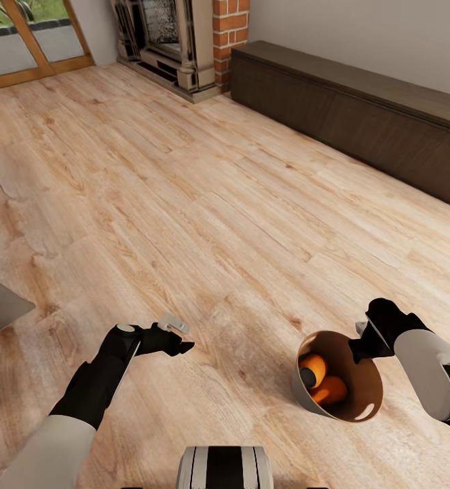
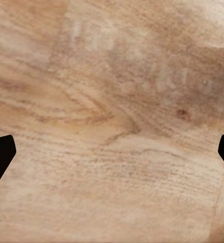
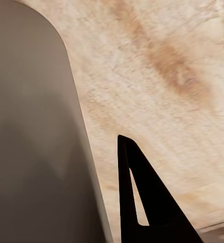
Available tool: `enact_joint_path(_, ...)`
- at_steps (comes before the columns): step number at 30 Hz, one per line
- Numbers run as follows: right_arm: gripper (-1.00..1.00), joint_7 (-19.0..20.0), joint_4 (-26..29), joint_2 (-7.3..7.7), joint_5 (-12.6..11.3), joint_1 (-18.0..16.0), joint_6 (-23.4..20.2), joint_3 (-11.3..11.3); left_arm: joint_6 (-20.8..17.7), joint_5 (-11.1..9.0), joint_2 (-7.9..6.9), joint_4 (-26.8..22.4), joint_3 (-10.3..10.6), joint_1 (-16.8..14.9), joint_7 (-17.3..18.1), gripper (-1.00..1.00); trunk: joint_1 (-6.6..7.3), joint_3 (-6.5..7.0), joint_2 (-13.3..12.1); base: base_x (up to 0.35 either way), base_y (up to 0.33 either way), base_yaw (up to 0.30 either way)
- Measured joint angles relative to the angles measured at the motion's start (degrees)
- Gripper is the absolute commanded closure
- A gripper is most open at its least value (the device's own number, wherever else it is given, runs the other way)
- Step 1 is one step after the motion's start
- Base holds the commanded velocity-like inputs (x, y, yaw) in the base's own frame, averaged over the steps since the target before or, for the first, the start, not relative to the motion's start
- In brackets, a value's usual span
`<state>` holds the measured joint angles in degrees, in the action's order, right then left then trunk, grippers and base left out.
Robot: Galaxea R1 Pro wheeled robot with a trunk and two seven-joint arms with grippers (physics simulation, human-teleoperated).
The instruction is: Put the three can of soda from the living room inside the tash can in the kitchen.
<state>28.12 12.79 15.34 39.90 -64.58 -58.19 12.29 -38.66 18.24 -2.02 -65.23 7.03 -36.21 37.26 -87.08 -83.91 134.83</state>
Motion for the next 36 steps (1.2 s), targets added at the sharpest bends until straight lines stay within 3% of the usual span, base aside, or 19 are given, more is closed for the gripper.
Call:
enact_joint_path(4, 1.0, 0.1, -0.2, 0.03, -0.68, -0.82, -1.54, -1.05, -0.08, -0.01, -0.01, 0.03, -0.02, 0.02, -0.05, -1.0, -0.84, -0.7, 1.62, 0.0, 0.0, 0.0)
enact_joint_path(21, 1.0, 0.12, -0.2, 0.06, -0.65, -0.81, -1.52, -0.95, -0.11, -0.05, -0.01, -0.02, -0.02, 0.02, 0.18, -1.0, -0.84, -0.7, 1.63, 0.0, 0.0, 0.0)
enact_joint_path(22, -1.0, 0.12, -0.2, 0.06, -0.64, -0.81, -1.53, -0.94, -0.11, -0.05, -0.01, -0.03, -0.02, 0.02, 0.18, -1.0, -0.84, -0.7, 1.63, 0.0, 0.0, 0.0)
enact_joint_path(24, -1.0, 0.06, -0.03, 0.04, -0.29, -0.02, -0.08, 0.04, -0.1, -0.04, 0.0, -0.05, 0.0, 0.0, 0.18, -1.0, -0.88, -0.72, 1.62, 0.0, 0.0, 0.0)
enact_joint_path(36, -1.0, 0.09, -0.05, 0.04, -0.72, -0.02, -0.32, 0.11, 0.06, -0.04, 0.0, -0.07, 0.0, 0.0, 0.11, -1.0, -0.87, -0.72, 1.62, 0.0, 0.0, 0.0)
